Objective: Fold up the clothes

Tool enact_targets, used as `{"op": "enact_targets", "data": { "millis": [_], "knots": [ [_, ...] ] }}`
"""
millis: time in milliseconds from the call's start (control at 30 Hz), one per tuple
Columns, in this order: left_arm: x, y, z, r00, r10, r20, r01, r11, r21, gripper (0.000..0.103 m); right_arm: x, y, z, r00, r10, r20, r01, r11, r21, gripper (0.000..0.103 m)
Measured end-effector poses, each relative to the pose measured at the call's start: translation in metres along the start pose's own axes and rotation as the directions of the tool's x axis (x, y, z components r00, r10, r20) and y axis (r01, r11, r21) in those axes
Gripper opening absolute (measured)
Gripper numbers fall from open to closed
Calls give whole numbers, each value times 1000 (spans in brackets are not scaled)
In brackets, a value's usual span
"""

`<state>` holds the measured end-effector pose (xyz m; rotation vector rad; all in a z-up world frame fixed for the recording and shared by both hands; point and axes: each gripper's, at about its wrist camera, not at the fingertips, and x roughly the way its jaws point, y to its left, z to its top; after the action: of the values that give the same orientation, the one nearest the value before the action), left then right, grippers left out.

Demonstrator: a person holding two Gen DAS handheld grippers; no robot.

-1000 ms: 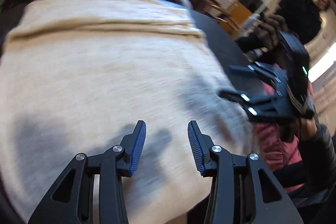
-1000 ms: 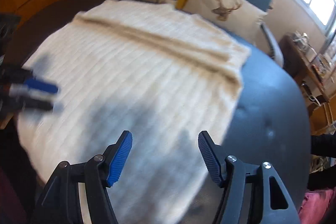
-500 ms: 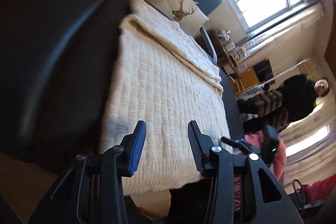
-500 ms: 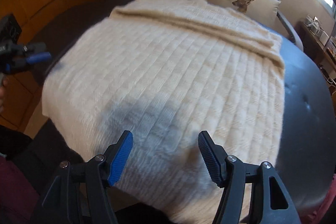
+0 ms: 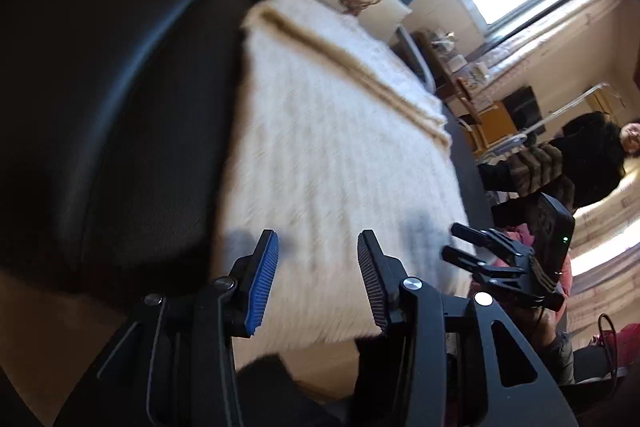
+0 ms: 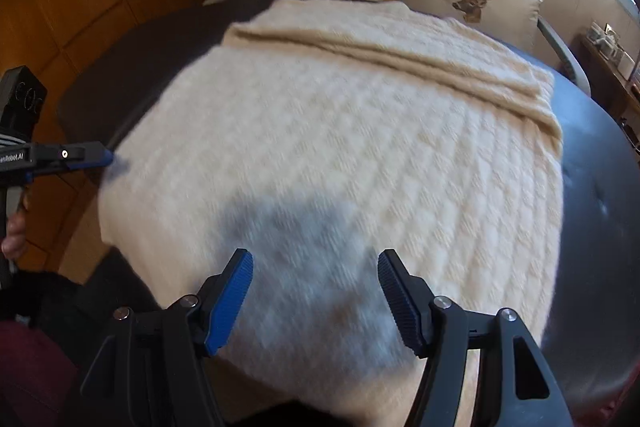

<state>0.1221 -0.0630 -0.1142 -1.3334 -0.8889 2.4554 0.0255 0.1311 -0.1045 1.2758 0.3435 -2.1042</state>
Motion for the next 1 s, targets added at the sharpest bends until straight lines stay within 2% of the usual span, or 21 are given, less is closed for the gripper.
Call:
{"op": "enact_targets", "data": {
  "millis": [100,167,200,300,333,433,500,533,567,633,667,733,867,1000],
  "knots": [
    [24,-15,16,995,102,0,-102,991,84,47,14,11,22,1000,15,9,-15,1000,-8,66],
    [48,-8,20,978,191,-81,-183,978,102,46,28,17,18,998,-20,-67,19,1000,-19,66],
    [49,-5,21,980,181,-81,-174,980,95,47,36,19,14,994,-28,-110,24,999,-33,66],
    [34,-8,38,996,79,-30,-77,995,68,47,29,18,19,997,-3,-78,0,999,-48,66],
    [34,-9,47,997,72,-10,-71,995,64,47,25,16,25,998,10,-57,-12,999,-39,66],
    [46,-8,74,996,88,18,-89,995,37,49,30,5,46,1000,8,-23,-8,1000,22,66],
    [69,10,83,982,183,-49,-183,983,-2,49,48,-5,46,997,-4,-81,9,998,61,66],
    [71,16,81,980,191,-56,-192,981,-10,46,57,-9,43,993,-13,-119,22,997,71,66],
    [66,18,79,985,169,-35,-170,985,-10,47,55,-11,39,994,-12,-106,18,998,59,66],
    [50,19,69,989,148,-12,-148,989,5,47,27,-28,25,995,93,-34,-88,987,137,66],
    [41,19,62,990,139,-2,-139,990,14,47,13,-37,18,990,143,6,-142,975,173,66],
    [23,19,50,992,122,16,-123,992,33,48,-20,-73,-8,966,232,112,-256,921,296,66],
    [-3,43,15,996,91,15,-90,995,-49,49,-64,-148,-75,955,205,215,-292,789,540,66],
    [-22,50,-14,998,70,1,-69,993,-98,50,-88,-184,-134,927,209,310,-368,667,648,66]
  ]
}}
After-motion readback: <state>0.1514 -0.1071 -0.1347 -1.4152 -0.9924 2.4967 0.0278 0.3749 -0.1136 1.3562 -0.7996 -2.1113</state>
